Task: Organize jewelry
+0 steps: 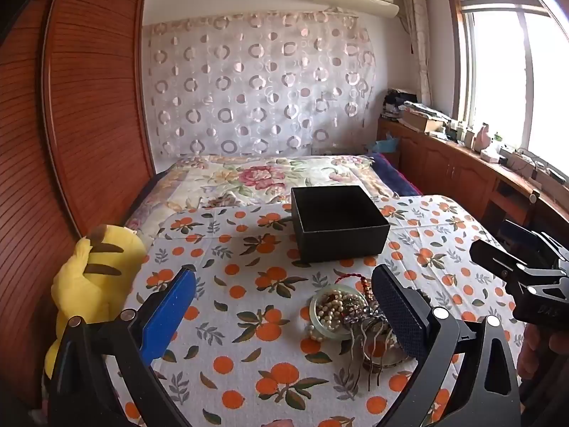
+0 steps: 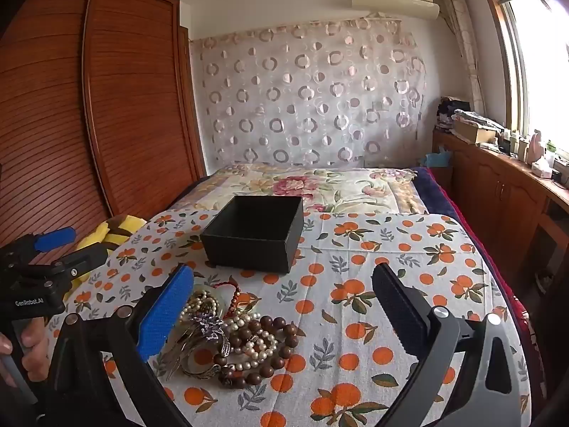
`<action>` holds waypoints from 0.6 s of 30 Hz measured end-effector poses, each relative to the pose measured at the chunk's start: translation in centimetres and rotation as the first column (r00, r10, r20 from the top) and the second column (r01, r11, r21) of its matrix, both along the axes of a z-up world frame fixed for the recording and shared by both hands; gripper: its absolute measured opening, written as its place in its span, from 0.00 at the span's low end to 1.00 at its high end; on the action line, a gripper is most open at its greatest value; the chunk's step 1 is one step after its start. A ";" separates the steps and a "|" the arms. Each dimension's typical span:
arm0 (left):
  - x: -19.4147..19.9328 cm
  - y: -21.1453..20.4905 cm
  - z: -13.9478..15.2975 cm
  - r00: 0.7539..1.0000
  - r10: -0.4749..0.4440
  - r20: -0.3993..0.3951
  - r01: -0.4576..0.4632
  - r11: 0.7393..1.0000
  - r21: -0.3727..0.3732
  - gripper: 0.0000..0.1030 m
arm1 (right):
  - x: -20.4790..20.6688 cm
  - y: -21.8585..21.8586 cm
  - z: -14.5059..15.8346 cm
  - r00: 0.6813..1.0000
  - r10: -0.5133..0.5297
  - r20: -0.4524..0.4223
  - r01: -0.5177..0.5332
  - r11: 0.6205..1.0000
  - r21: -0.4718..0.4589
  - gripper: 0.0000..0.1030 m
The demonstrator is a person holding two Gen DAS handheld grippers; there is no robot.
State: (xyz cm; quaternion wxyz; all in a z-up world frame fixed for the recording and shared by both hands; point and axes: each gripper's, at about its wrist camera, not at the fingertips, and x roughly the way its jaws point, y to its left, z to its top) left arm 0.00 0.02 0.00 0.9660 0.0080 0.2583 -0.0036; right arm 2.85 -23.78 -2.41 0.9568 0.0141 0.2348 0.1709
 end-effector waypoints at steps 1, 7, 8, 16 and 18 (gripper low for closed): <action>0.0 0.0 0.0 1.000 0.000 -0.002 0.000 1.000 -0.001 0.93 | 0.0 0.0 0.0 1.000 0.000 0.000 0.000 1.000 0.001 0.98; 0.0 0.0 0.0 1.000 0.000 -0.002 0.000 1.000 -0.001 0.93 | -0.1 0.0 0.0 1.000 -0.002 0.004 0.002 1.000 0.002 0.98; 0.0 0.0 0.0 1.000 0.000 -0.001 0.000 1.000 -0.001 0.93 | -0.1 0.0 -0.1 1.000 0.000 -0.001 0.000 1.000 0.002 0.98; 0.0 0.0 0.0 1.000 0.000 0.000 0.000 1.000 -0.001 0.93 | -0.1 -0.1 -0.1 1.000 0.000 -0.001 0.000 1.000 0.004 0.98; 0.0 0.0 0.0 1.000 0.001 0.002 -0.001 1.000 -0.001 0.93 | -0.1 -0.1 -0.1 1.000 0.000 0.000 0.000 1.000 0.003 0.98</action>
